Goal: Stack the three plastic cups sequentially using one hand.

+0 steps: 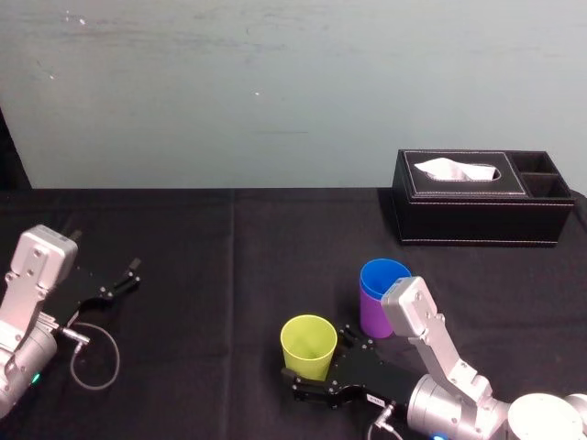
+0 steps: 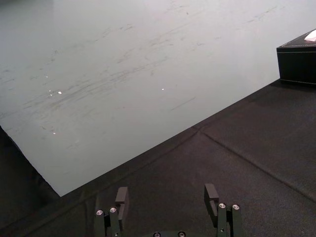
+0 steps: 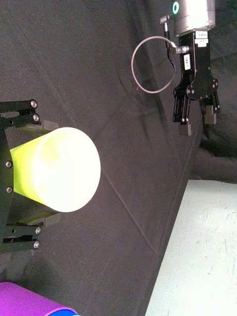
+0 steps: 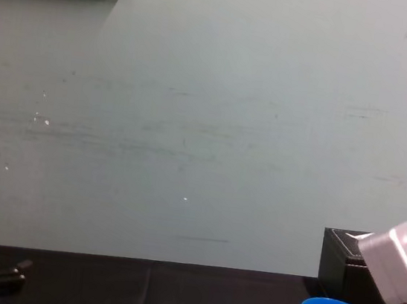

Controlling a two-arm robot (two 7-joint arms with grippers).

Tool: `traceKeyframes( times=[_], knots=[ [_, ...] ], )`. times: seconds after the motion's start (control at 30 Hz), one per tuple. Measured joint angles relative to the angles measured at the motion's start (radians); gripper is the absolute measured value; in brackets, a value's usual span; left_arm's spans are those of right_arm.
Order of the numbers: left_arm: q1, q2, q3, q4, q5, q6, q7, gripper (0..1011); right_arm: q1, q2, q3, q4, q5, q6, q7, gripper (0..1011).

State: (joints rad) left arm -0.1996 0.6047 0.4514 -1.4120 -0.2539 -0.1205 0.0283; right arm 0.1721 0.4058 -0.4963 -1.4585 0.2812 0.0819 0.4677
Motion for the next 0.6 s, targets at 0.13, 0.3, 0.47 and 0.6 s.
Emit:
traceKeyframes(
  times=[0.13,0.3,0.47,0.6],
  knots=[
    [0.0,0.0,0.0,0.0,0.0,0.0,0.0,1000,0.002,-0.007,0.0,0.005,-0.002,0.0,0.0,1003],
    [0.0,0.0,0.0,0.0,0.0,0.0,0.0,1000,0.006,-0.013,-0.002,0.011,-0.009,-0.002,-0.003,1003],
    [0.0,0.0,0.0,0.0,0.0,0.0,0.0,1000,0.009,-0.018,-0.006,0.015,-0.017,-0.001,-0.008,1003],
    [0.0,0.0,0.0,0.0,0.0,0.0,0.0,1000,0.008,-0.017,-0.006,0.015,-0.017,-0.002,-0.007,1003]
  ],
)
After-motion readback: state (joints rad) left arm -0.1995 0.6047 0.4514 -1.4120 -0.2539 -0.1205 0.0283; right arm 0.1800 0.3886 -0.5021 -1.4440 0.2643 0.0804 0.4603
